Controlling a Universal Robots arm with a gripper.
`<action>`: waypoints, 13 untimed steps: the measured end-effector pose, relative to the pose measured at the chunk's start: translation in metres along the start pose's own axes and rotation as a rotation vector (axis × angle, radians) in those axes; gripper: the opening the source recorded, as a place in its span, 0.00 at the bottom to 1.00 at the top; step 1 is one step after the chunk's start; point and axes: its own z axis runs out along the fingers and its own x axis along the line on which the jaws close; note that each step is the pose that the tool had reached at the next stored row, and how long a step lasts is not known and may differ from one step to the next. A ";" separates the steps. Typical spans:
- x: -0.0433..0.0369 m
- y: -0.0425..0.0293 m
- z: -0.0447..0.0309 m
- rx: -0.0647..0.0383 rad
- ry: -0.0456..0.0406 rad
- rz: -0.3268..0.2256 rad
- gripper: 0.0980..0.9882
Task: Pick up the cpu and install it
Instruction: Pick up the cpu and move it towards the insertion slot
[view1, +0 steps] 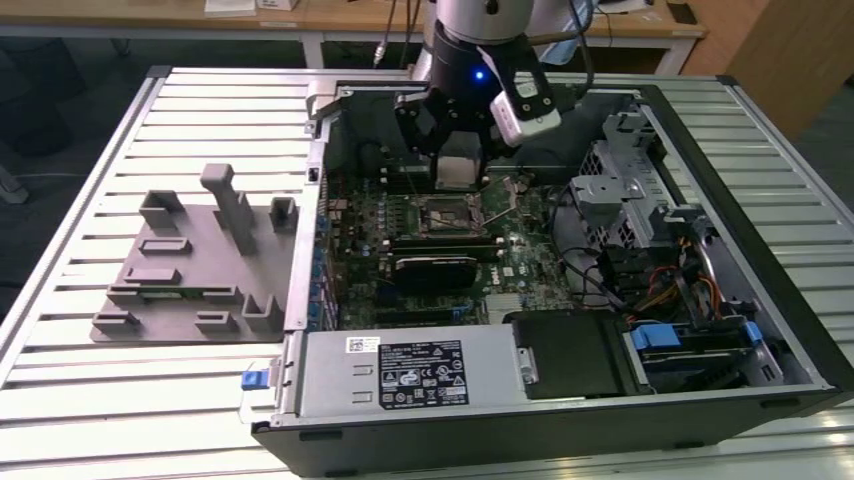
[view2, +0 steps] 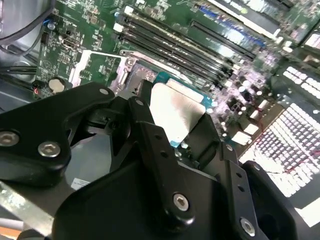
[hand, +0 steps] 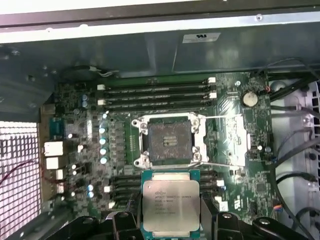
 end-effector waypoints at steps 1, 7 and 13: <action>-0.0008 0.0020 0.0014 0.000 0.0001 0.000 0.50; -0.0079 0.0166 0.0167 0.000 0.0000 0.000 0.50; -0.0122 0.0187 0.0275 0.001 0.0001 -0.002 0.50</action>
